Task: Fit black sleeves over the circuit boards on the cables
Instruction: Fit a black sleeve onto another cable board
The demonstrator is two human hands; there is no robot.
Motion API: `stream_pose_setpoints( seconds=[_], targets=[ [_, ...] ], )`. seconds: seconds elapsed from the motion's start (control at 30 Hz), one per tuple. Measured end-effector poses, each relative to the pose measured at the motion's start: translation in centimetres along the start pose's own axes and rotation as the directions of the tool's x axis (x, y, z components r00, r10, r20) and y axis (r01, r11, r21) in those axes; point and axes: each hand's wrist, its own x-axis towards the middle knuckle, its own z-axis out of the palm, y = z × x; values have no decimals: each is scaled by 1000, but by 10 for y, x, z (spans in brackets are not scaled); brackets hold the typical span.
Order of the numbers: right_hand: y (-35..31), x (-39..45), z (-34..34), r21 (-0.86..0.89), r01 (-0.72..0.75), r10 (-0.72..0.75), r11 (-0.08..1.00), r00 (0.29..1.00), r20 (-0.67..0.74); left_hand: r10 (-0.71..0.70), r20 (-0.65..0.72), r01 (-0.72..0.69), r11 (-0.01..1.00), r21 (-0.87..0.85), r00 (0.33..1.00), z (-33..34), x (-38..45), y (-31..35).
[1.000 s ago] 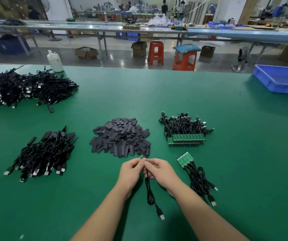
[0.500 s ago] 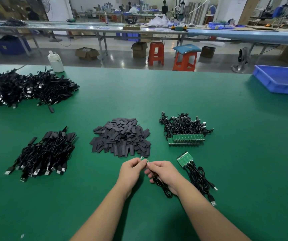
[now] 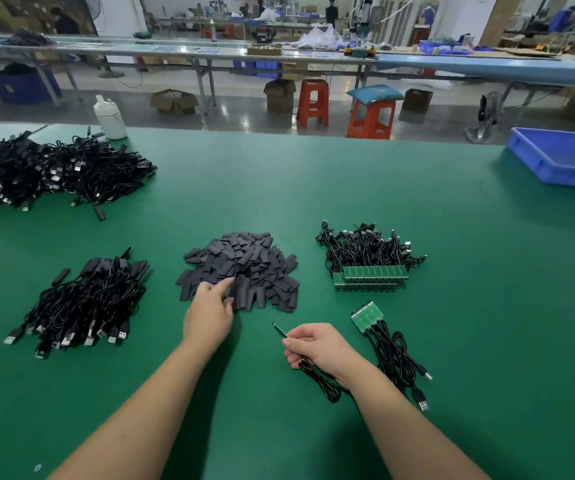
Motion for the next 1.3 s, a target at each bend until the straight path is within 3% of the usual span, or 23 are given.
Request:
stream_pose_setpoints(
  seconds=[0.1, 0.23, 0.47, 0.63, 0.7, 0.8, 0.93, 1.3],
  targets=[
    [2, -1, 2, -24, 14, -15, 1000, 1000, -11, 0, 134, -31, 974, 226, 991, -4, 16, -15],
    [5, 0, 2, -45, 14, -15, 999, 999, -28, 18, 159, -58, 968, 244, 987, -6, 20, -18],
    [6, 2, 0, -55, 3, -3, 999, 1000, -4, 27, 78, -29, 999, 22, 997, -18, 16, -10],
    [6, 1, -2, -89, 40, -38, 995, 999, 29, 80, 257, -27, 979, -203, 963, -23, -6, -9],
    [5, 0, -2, -107, 36, -34, 994, 999, 25, 138, 299, -105, 987, -124, 944, -23, -11, -12],
    [5, 0, -1, -105, 10, -10, 994, 1000, 8, 247, 350, -307, 943, 129, 904, -26, -13, -17],
    [3, -2, -1, -93, -14, 14, 996, 1000, 2, 323, 425, -432, 881, 190, 846, -29, -16, -22],
    [4, -3, -3, -97, -20, 21, 995, 1000, 12, 334, 384, -407, 905, 124, 861, -22, -31, -21]
  ],
)
